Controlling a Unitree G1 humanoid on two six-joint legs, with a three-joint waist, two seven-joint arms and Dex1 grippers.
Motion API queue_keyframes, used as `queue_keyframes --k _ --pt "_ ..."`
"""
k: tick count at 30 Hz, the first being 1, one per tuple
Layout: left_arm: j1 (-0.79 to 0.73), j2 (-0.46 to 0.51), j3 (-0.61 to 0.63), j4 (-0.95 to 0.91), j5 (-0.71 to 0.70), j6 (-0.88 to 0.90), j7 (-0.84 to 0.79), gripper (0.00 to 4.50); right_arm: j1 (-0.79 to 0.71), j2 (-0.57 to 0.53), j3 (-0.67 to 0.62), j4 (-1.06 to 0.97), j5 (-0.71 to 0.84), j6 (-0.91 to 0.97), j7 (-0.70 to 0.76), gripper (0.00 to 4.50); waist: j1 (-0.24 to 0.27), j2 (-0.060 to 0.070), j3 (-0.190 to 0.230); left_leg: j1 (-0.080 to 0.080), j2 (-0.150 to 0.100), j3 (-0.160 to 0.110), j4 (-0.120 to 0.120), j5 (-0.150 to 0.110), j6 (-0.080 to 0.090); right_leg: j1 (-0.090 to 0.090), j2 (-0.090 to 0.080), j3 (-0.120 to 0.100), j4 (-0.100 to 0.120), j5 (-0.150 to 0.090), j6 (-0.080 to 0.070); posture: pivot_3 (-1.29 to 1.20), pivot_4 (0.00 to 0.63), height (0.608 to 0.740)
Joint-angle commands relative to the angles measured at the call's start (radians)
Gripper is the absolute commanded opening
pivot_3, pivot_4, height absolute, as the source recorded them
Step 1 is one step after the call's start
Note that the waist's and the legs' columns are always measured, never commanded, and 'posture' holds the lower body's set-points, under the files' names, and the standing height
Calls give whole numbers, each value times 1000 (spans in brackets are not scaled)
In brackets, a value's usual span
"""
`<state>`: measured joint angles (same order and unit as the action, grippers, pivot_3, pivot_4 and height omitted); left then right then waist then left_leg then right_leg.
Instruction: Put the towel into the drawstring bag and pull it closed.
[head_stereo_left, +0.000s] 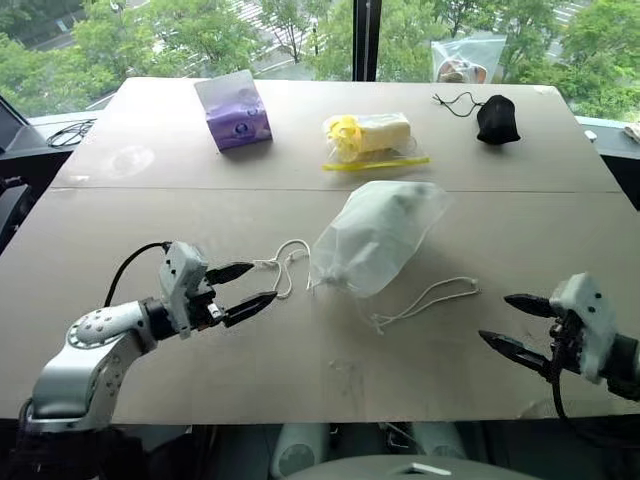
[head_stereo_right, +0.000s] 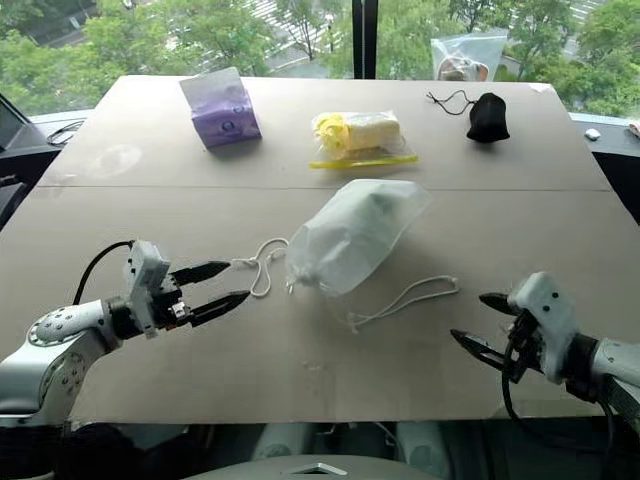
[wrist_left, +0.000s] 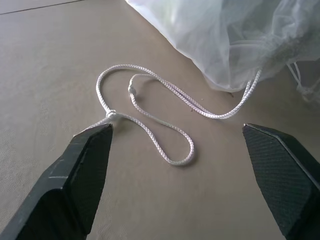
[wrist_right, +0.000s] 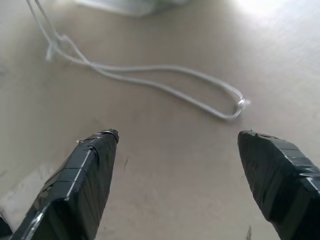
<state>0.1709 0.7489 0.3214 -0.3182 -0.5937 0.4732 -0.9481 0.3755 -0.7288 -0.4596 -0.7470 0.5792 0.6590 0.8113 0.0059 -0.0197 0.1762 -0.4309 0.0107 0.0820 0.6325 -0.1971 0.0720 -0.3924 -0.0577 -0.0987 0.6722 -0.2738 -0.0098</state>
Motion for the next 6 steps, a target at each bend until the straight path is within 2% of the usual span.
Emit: queue_keyframes --k 1,6 --pt "81 -37 58 -103 -24 -1 51 4069 -56 47 -12 0 -16 -105 -49 3982 -6 1 0 0 0 0 0 0 0 0 0 0 0 0 1 0 150 740" --pt "126 -64 63 -166 -29 -2 86 4069 -178 71 65 119 -108 -194 -106 3982 -2 0 -1 2 0 -2 1 0 0 0 0 -1 0 -1 -1 0 150 740"
